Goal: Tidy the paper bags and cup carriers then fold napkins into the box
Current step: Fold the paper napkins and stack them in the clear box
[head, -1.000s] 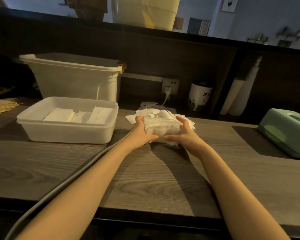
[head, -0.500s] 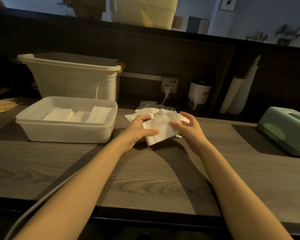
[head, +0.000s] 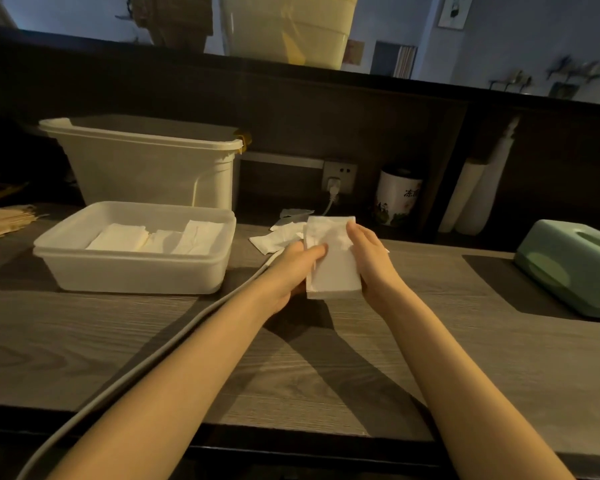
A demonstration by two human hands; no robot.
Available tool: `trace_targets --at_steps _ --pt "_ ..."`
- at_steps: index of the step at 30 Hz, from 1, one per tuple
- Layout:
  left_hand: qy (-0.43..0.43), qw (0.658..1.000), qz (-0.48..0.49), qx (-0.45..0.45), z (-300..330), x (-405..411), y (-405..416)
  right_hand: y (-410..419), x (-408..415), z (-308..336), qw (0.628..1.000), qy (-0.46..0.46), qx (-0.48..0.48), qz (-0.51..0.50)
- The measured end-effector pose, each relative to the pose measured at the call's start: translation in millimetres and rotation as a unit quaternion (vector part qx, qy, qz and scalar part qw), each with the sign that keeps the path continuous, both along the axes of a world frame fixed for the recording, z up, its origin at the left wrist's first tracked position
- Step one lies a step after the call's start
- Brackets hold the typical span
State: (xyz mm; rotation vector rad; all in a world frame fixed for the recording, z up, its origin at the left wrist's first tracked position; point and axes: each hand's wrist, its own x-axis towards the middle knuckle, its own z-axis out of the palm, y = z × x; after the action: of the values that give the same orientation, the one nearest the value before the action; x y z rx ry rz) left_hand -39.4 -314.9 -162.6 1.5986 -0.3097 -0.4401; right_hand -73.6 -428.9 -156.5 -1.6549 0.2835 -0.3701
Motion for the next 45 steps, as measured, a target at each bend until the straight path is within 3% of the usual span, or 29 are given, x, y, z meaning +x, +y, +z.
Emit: trace_targets --at_steps 6,13,18,22,26,36,43,45 --pt "-0.033 0.997 0.057 -0.046 24.0 -0.1 1.0 11.5 3.0 16.5 0.999 0.005 -0.033 0.023" --pt "-0.136 0.981 0.132 0.041 63.5 22.3 45.1 58.3 30.6 47.4 0.993 -0.097 -0.060 0.038" --pt "-0.169 0.969 0.144 0.109 71.4 48.1 107.5 100.4 57.6 59.2 0.985 -0.114 -0.028 0.124" --pt "-0.149 0.968 0.131 0.156 71.4 69.3 160.4 128.7 81.2 57.1 0.981 -0.097 -0.050 0.157" --pt "-0.101 0.967 0.141 0.188 65.9 86.8 199.6 142.5 98.2 49.1 0.981 -0.063 -0.002 0.184" --pt "0.055 0.945 0.134 0.295 34.1 121.4 222.5 143.9 118.9 27.7 0.988 -0.007 -0.020 0.155" --pt "0.023 0.942 0.133 0.306 30.2 126.6 221.0 141.4 118.8 25.7 0.982 -0.004 -0.057 0.181" --pt "-0.018 0.927 0.138 0.349 33.4 126.1 223.5 140.7 118.8 25.3 0.981 -0.009 -0.065 0.183"
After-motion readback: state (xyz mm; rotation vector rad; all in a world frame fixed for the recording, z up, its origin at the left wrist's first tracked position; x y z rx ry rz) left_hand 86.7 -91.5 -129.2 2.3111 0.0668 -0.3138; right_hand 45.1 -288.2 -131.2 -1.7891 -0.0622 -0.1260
